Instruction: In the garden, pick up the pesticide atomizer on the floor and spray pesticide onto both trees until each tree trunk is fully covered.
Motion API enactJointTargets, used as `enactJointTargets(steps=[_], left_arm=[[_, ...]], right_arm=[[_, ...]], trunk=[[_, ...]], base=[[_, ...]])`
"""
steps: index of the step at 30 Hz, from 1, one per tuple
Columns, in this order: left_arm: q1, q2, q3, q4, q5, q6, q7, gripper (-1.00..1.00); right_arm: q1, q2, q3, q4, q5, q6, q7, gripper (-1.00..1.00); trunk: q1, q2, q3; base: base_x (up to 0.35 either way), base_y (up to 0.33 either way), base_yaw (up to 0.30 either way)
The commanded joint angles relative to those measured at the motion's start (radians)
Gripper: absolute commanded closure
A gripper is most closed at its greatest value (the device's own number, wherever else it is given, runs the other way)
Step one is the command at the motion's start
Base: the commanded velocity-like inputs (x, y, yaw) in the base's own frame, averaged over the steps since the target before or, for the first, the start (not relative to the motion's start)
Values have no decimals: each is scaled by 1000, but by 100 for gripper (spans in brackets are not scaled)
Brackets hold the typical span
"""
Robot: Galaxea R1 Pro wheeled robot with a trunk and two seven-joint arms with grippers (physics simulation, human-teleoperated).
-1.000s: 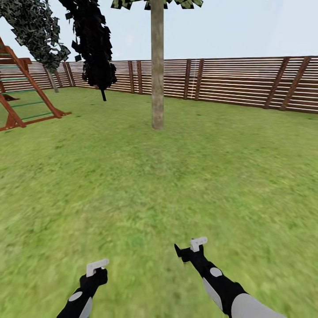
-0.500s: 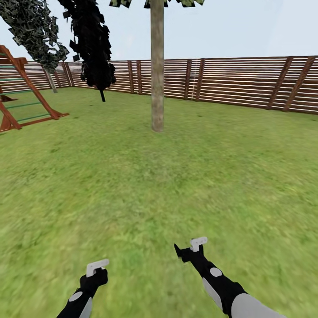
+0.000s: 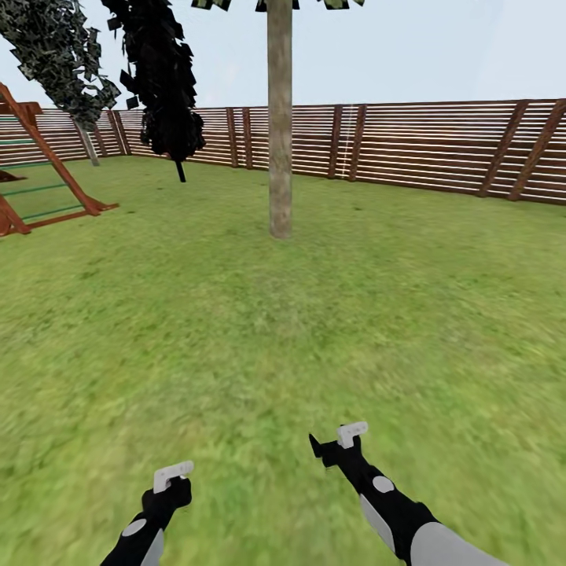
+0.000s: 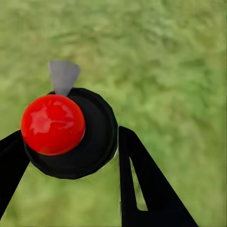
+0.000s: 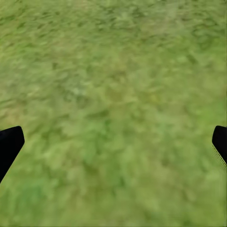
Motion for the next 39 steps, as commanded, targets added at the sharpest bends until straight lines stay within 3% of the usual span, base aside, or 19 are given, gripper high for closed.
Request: enactJointTargets(steps=[1, 39], left_arm=[[-1, -1, 8, 0, -10, -3, -6, 100], [-1, -1, 9, 2, -11, -3, -5, 100]], right_arm=[[-1, 0, 4, 2, -11, -4, 4, -100], [-1, 0, 5, 3, -8, -4, 4, -100]], trunk=[[0, 0, -1], [0, 0, -1]], base=[[340, 0, 0], [340, 0, -18]])
